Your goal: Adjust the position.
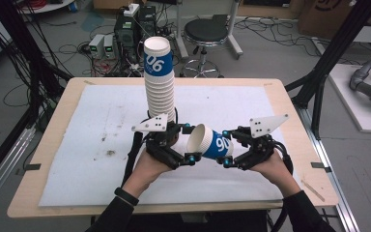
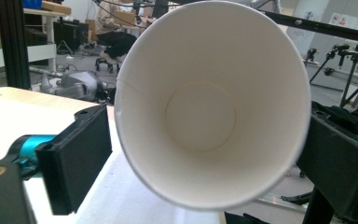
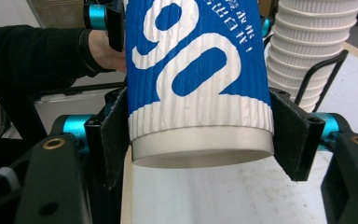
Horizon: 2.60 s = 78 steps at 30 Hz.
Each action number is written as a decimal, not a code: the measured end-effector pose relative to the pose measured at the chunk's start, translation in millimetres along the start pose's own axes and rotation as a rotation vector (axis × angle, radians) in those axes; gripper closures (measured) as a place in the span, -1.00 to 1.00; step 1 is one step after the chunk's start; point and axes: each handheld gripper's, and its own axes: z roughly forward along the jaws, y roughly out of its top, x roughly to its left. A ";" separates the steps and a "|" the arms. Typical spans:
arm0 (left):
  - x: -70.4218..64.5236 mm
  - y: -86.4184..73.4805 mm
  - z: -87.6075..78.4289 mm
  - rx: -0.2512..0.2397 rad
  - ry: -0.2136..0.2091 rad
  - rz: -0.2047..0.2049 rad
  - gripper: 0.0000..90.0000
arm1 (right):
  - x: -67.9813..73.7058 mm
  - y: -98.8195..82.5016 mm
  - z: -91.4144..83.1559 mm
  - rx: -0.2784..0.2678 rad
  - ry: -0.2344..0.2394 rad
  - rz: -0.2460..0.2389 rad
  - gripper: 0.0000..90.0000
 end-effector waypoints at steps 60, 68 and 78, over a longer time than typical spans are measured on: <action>-12.9 12.8 4.6 -0.042 -0.038 0.044 -0.56 | 10.1 -2.3 31.2 -0.002 0.032 0.004 -0.34; -13.8 12.9 4.6 -0.010 -0.027 0.067 -0.52 | 10.9 -3.0 32.3 0.014 0.020 -0.008 -0.34; -18.9 20.6 5.3 0.090 0.026 0.118 -0.50 | 11.1 -6.1 33.7 0.004 -0.012 0.014 -0.51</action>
